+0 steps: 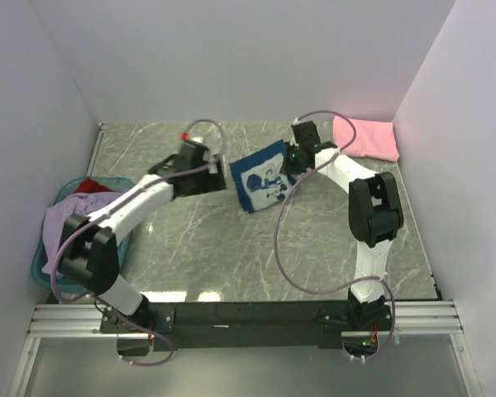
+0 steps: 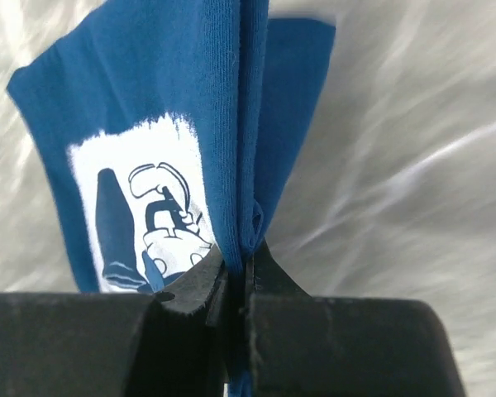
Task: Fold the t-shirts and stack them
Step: Neatly place the folded tshirt to the corner
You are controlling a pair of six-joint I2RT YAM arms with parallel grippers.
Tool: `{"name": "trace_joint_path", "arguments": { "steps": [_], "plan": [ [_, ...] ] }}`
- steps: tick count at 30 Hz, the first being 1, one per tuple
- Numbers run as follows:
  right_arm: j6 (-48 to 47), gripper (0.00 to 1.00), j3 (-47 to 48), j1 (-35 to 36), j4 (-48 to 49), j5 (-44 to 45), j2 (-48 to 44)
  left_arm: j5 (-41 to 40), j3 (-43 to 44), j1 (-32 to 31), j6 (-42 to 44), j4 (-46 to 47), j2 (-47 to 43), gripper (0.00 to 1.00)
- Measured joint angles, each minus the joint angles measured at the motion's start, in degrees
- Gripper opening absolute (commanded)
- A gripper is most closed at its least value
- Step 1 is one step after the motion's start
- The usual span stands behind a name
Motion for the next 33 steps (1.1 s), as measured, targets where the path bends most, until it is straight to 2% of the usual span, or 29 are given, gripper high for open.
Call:
{"name": "trace_joint_path", "arguments": {
  "steps": [5, 9, 18, 26, 33],
  "plan": [
    [-8.0, 0.0, 13.3, -4.5, -5.2, 7.0, 7.4, 1.8, -5.4, 13.3, -0.5, -2.3, -5.9, 1.0],
    [-13.1, 0.0, 21.6, -8.1, -7.2, 12.1, 12.6, 2.4, -11.9, 17.9, -0.5, -3.2, -12.0, 0.99],
    [-28.1, 0.0, 31.6, -10.6, -3.8, 24.8, 17.8, 3.0, -23.7, 18.6, -0.5, -5.0, -23.8, 0.99],
    [-36.5, 0.0, 35.5, -11.0, 0.7, 31.4, 21.2, 4.8, -26.6, 18.6, -1.9, -7.1, -28.6, 0.99],
    [-42.2, 0.0, 37.4, -11.5, 5.2, 35.4, 22.0, 5.3, -26.8, 18.6, -2.7, -7.2, -28.3, 0.99]
  ]
}}
